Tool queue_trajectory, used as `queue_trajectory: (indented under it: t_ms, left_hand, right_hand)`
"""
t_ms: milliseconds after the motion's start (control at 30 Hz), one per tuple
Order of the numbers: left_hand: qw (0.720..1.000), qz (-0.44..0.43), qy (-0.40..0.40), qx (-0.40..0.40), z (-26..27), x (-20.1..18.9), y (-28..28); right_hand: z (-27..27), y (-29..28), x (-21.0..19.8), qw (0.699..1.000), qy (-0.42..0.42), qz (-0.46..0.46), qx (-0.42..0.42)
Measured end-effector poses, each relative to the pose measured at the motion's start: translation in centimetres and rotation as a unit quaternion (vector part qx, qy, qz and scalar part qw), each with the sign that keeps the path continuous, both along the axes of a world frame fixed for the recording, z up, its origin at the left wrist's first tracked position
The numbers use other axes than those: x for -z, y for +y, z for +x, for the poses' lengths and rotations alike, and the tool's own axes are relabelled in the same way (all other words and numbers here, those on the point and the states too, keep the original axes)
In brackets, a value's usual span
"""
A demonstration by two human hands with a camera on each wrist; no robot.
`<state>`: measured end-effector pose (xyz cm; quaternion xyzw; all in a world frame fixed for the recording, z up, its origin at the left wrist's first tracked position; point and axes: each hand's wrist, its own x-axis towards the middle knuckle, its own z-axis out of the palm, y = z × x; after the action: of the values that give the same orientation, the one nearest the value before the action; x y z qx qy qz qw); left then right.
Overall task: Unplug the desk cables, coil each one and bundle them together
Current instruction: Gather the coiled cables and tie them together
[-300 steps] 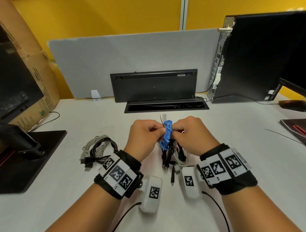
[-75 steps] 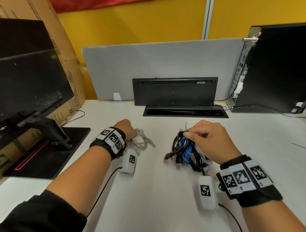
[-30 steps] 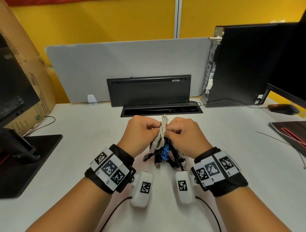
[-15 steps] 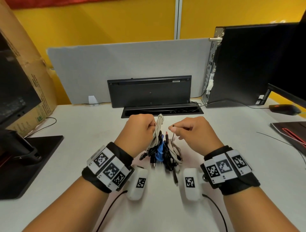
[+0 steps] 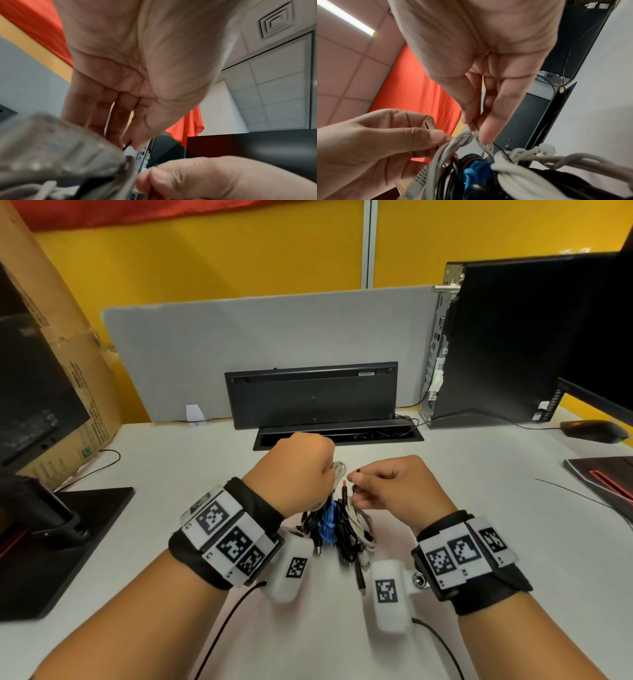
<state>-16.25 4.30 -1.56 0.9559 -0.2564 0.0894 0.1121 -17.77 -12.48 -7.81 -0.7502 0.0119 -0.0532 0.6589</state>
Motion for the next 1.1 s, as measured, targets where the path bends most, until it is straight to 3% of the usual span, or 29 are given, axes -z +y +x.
queue_trajectory:
  t_ms: [67,200,400,633,833,1100]
  left_hand:
    - [1.000,-0.007,-0.001,-0.002,0.4,0.1,0.2]
    - [0.993,-0.120,0.015,0.006,1.0,1.1,0.9]
    - [0.970,-0.229,0.000,0.086,0.7,2.3,0.7]
    - [0.974,-0.216,0.018,0.063,1.3,2.9,1.0]
    - [0.974,-0.218,0.030,0.051,1.2,3.8,1.0]
    - [0.945,-0.321,0.052,0.039,1.3,3.6,0.0]
  right_hand:
    - [0.0,-0.1,0.1,1.000,-0.009,-0.014,0.011]
    - [0.0,-0.4,0.2,0.997,-0.038,-0.068,0.019]
    - [-0.1,0.1,0.0,0.994,-0.089,-0.055,0.024]
    - [0.1,0.3,-0.7,0.988,-0.138,0.024,0.070]
    - [0.4,-0.4,-1.2,0.979,-0.113,0.140,0.097]
    - [0.4,-1.0,-1.1,0.991,-0.113,-0.072,0.028]
